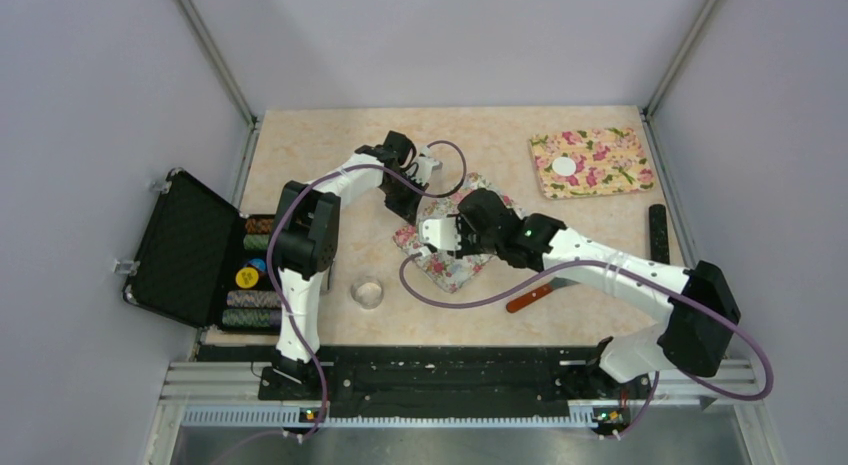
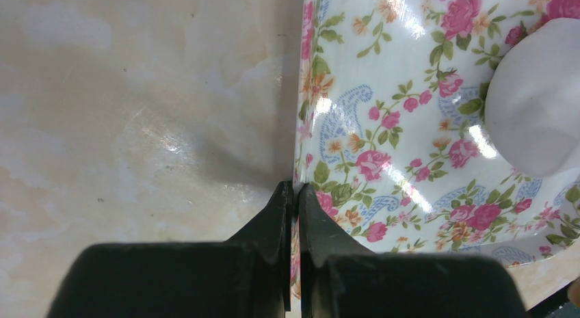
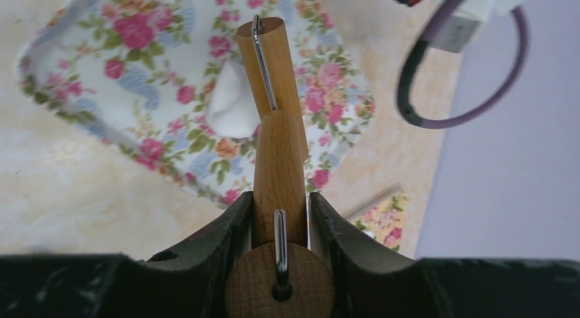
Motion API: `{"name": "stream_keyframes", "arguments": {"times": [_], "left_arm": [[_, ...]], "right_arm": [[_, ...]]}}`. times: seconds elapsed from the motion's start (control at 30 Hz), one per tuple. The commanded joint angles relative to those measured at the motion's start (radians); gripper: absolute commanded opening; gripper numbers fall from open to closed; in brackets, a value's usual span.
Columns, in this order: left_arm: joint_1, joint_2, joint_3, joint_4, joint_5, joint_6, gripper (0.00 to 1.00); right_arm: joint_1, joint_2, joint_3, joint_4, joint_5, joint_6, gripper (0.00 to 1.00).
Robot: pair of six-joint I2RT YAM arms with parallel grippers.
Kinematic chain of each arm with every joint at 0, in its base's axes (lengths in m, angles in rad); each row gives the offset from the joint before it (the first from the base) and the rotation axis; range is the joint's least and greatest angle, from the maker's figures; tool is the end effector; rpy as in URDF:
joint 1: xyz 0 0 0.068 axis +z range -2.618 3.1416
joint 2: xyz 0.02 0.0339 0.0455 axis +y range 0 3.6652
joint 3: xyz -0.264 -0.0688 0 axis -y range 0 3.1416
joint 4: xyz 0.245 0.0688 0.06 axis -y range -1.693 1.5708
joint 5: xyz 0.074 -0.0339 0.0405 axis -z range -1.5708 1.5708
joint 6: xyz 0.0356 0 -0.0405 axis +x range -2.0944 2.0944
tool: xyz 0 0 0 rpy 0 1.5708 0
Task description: Roll out the dumpling wrappers from the dough
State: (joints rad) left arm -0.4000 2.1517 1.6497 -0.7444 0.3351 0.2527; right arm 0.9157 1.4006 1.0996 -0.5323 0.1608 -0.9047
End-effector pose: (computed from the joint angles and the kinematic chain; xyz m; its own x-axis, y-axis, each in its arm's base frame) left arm 0.4033 -0.1832 0.1669 -0.7292 0.5647 -0.3865 0.6678 0.7104 -0.2221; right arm 0.1876 0.2348 0.2776 0.2852 -0.9026 -0.3223 -0.7977 -0.0371 -0.6019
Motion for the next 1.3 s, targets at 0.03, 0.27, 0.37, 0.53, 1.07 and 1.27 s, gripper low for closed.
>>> {"name": "stream_keyframes", "arguments": {"times": [0.03,0.27,0.37,0.53,1.07,1.27], "left_arm": [[0.0,0.034,0.01,0.011,-0.042,0.005,0.0],[0.0,0.034,0.009,0.011,-0.04,0.005,0.0],[0.001,0.033,0.01,0.01,-0.039,0.004,0.0],[0.0,0.034,0.01,0.01,-0.037,0.005,0.0],[0.0,0.034,0.009,0.011,-0.039,0.005,0.0],[0.001,0.034,0.009,0.011,-0.04,0.005,0.0]], "right_arm": [[0.014,-0.01,0.007,0.227,0.129,-0.013,0.0],[0.02,0.036,-0.061,0.188,0.023,-0.028,0.0],[0.036,0.06,-0.116,0.182,0.055,-0.053,0.0],[0.076,0.069,-0.17,0.117,0.064,-0.061,0.0],[0.141,0.086,-0.239,-0.071,0.018,0.015,0.0],[0.144,0.081,-0.233,-0.123,-0.035,0.046,0.0]]}}
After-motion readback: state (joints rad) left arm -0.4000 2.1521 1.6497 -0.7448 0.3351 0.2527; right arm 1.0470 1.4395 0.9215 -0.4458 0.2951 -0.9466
